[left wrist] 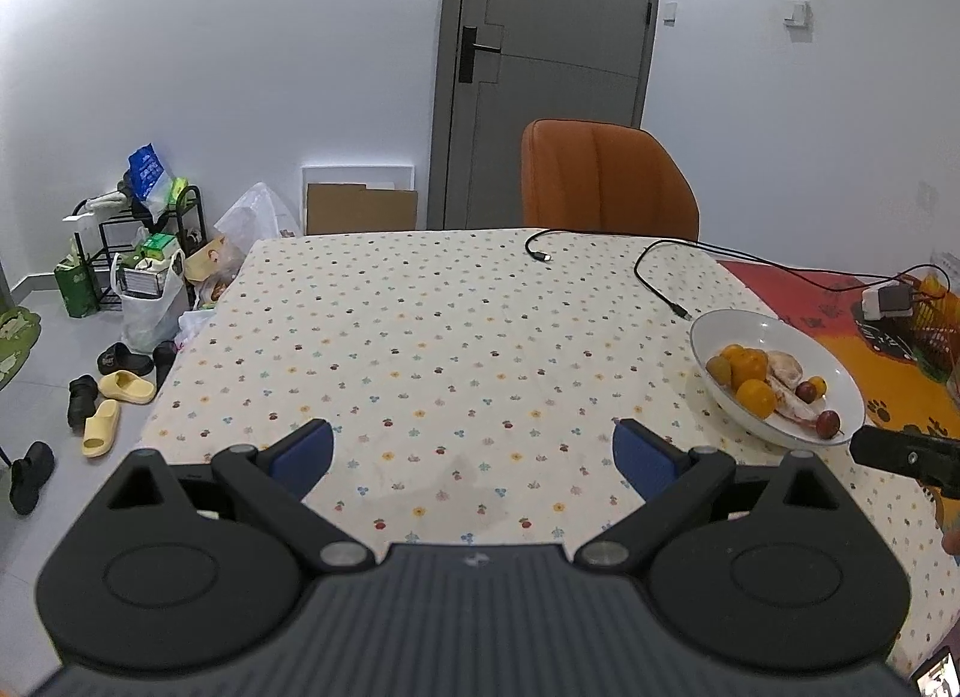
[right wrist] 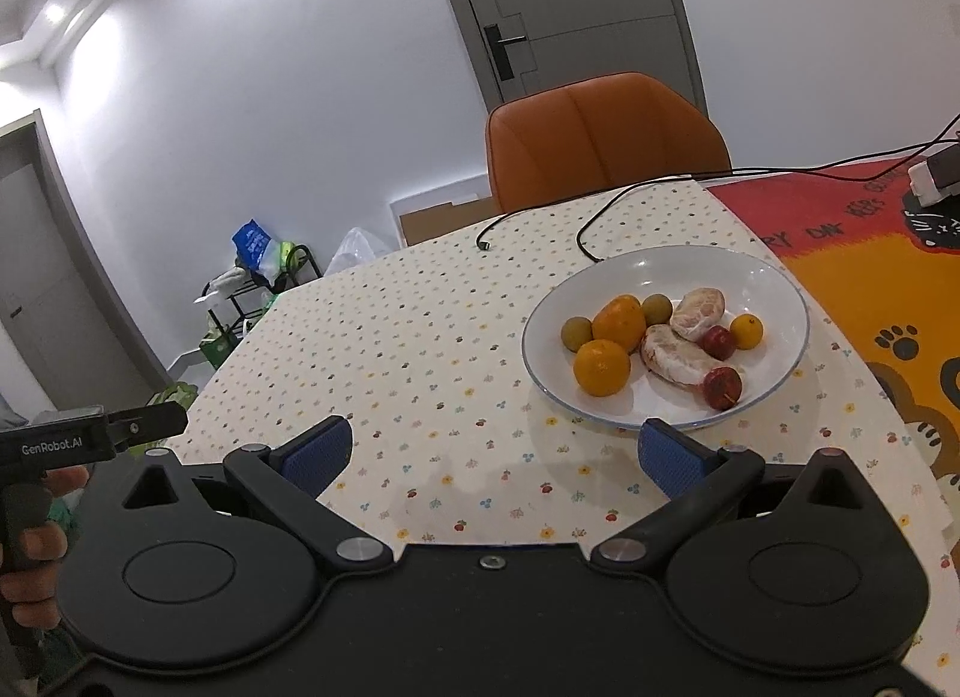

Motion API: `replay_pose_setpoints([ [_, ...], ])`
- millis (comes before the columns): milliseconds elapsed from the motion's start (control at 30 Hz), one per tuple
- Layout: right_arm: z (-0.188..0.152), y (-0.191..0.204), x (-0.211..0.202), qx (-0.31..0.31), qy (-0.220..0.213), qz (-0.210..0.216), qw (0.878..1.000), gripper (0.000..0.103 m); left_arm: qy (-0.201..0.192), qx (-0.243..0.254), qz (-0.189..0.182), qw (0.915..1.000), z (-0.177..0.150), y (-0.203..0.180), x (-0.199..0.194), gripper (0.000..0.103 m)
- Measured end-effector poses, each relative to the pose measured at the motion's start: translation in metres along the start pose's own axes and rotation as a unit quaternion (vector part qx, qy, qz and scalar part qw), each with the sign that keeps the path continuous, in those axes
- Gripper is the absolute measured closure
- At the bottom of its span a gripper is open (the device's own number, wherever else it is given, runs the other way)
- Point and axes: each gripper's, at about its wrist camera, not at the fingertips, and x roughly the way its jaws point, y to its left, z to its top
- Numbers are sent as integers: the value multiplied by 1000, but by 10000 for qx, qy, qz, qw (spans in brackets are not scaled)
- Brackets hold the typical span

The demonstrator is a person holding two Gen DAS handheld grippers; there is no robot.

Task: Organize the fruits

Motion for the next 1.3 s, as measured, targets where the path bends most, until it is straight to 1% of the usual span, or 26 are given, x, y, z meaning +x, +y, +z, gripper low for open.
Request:
replay_pose_setpoints([
  [567, -1, 3, 1, -86, 34, 39, 9999, 0, 86, 38, 23, 10000, -2, 0, 1, 4],
  [1300, -1, 0, 1, -57, 47, 6, 10000, 0, 103, 42, 26, 9999, -4, 0, 2, 4],
])
